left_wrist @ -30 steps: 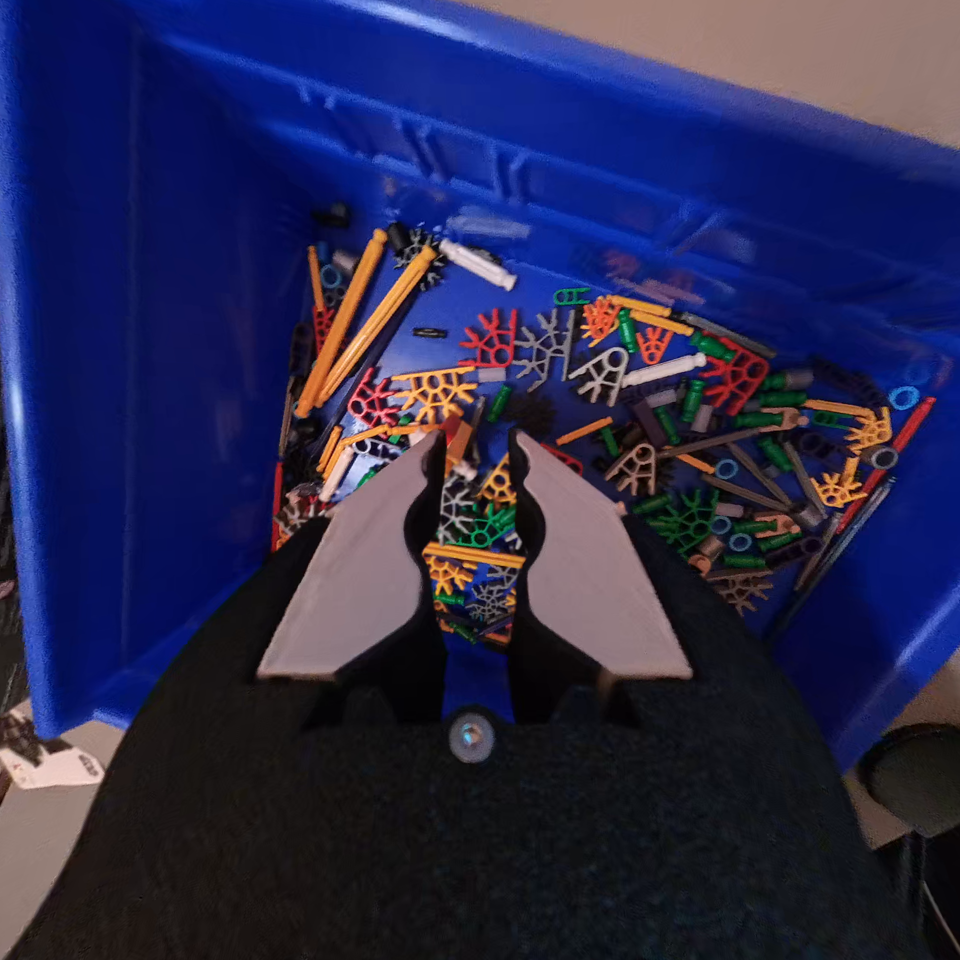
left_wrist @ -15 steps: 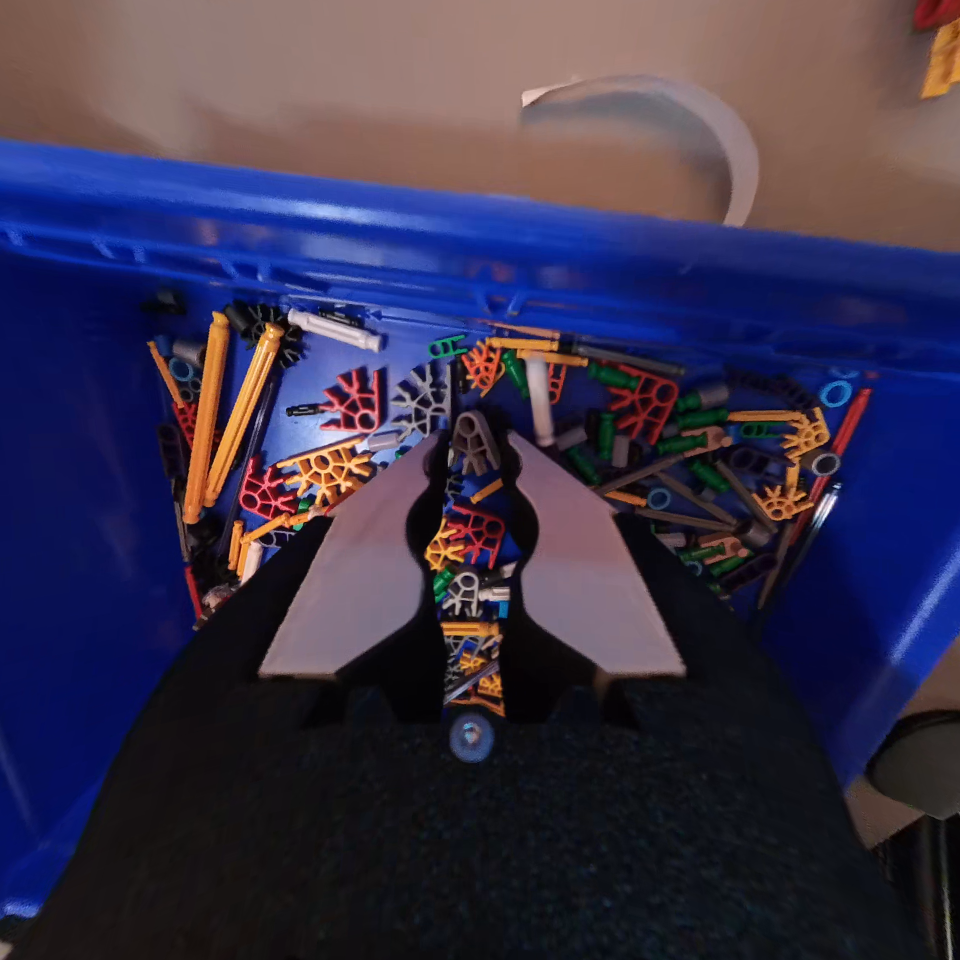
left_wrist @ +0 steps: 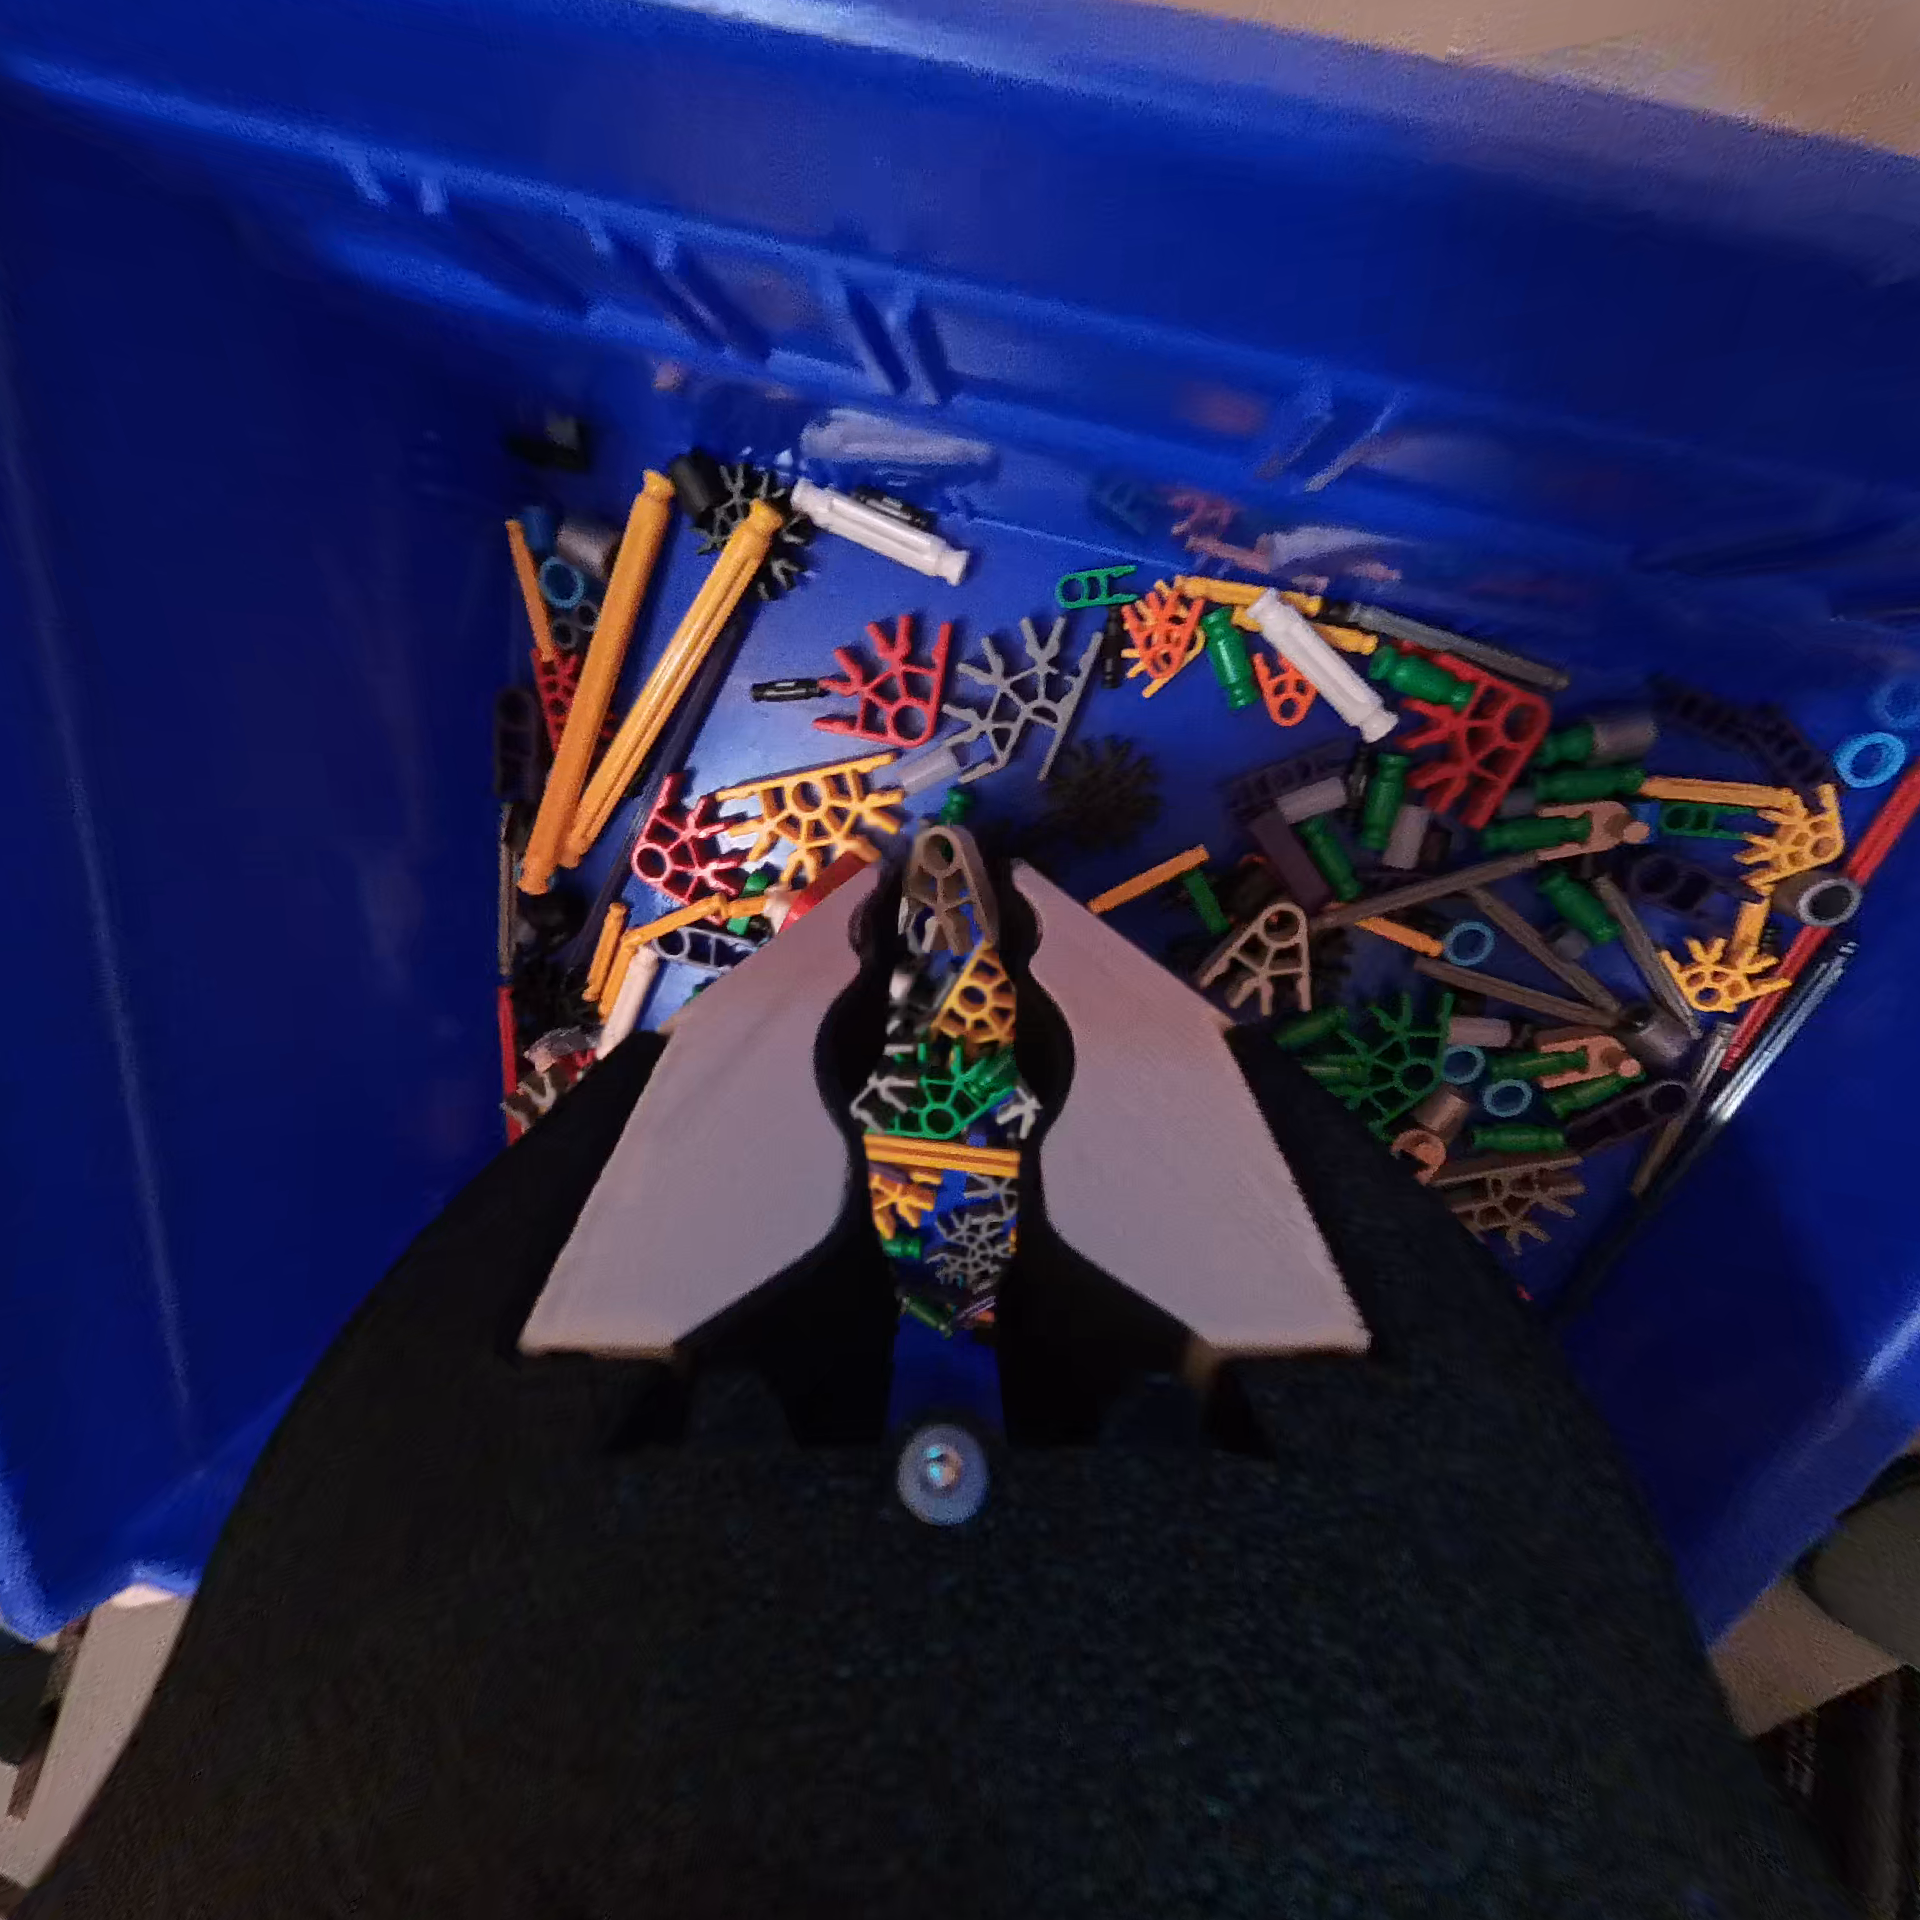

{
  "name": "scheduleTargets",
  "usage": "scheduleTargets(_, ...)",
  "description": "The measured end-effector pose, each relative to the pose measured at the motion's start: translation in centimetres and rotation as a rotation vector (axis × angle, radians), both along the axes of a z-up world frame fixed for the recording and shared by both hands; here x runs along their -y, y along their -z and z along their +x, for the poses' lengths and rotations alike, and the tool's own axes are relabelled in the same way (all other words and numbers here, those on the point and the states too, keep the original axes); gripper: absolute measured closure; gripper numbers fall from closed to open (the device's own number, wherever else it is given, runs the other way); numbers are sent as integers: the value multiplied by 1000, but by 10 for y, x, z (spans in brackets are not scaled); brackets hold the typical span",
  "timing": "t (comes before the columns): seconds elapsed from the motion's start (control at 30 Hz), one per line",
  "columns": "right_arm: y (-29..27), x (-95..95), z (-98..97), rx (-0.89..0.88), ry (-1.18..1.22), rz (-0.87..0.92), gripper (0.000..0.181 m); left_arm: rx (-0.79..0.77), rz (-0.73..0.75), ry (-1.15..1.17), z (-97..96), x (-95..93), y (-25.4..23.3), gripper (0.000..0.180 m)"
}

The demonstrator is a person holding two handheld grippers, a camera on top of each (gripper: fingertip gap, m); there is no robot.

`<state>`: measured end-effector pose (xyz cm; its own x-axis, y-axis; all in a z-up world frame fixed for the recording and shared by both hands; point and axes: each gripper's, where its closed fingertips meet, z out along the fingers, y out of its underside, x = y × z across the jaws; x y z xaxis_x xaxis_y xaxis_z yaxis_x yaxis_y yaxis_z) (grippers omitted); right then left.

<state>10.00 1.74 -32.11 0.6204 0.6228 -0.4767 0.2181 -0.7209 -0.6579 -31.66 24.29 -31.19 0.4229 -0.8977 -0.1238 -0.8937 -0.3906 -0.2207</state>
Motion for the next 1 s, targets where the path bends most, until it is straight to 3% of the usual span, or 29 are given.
scheduleTargets(1.0, -1, 0, 0, -5, -1, 0, 171, 45, -67, 79, 17, 30, -5, 151)
